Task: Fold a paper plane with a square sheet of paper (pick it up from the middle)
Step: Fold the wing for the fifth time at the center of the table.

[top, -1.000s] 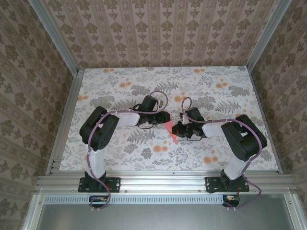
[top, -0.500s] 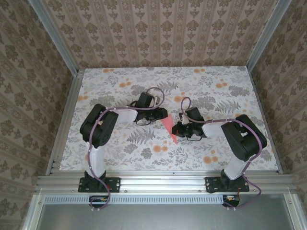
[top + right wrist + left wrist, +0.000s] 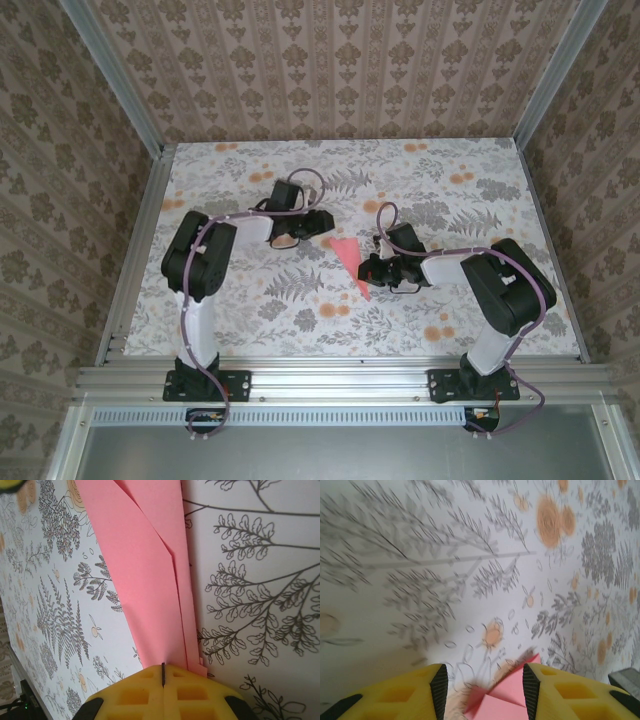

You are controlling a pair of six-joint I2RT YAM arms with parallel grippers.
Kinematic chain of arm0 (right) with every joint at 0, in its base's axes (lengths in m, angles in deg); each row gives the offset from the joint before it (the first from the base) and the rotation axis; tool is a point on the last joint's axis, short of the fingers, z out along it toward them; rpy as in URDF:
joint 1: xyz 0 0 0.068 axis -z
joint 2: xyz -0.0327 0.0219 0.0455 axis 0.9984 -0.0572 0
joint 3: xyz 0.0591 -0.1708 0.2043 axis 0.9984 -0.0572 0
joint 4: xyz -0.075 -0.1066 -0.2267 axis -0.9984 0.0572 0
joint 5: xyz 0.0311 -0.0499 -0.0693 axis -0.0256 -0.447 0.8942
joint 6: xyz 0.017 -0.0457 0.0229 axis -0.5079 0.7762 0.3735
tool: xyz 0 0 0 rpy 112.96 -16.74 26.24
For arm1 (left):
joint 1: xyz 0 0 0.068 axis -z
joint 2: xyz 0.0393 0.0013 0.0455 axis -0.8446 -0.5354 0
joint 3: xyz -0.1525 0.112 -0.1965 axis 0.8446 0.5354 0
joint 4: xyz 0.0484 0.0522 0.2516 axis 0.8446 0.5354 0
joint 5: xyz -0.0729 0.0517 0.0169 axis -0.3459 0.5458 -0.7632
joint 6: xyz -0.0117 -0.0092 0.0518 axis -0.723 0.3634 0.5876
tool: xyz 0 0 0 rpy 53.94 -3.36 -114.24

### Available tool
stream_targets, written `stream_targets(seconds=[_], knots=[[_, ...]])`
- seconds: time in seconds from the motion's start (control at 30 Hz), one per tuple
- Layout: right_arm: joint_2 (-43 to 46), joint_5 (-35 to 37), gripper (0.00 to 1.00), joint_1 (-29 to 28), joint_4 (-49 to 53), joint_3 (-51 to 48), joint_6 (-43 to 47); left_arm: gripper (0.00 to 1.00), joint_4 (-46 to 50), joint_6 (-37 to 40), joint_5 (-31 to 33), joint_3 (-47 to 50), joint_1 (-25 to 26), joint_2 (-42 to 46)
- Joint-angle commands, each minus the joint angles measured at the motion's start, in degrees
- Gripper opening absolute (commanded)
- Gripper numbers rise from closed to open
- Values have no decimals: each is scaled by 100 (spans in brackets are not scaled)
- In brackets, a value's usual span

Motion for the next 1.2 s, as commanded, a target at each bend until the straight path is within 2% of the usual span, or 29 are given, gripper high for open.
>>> stream_targets(seconds=[0.0,0.13,0.33,0.67,0.87,1.17], knots=[[-408,561,1,-6,1044,-214,78,47,243,225,-112,-181,-101,213],[-308,357,1,-12,944,-209,-26,48,485,216,-5,-122,18,660],[-7,144,1,-86,757,-363,-306,48,835,201,463,239,516,1459],[537,248,2,-488,136,-1055,-1136,48,513,-318,1165,1228,1332,2266],[988,412,4,-583,725,-795,-914,48,459,-502,1444,1264,1719,2284],[1708,897,9,-553,1805,-185,-202,48,26,-826,1414,1420,1761,2122]])
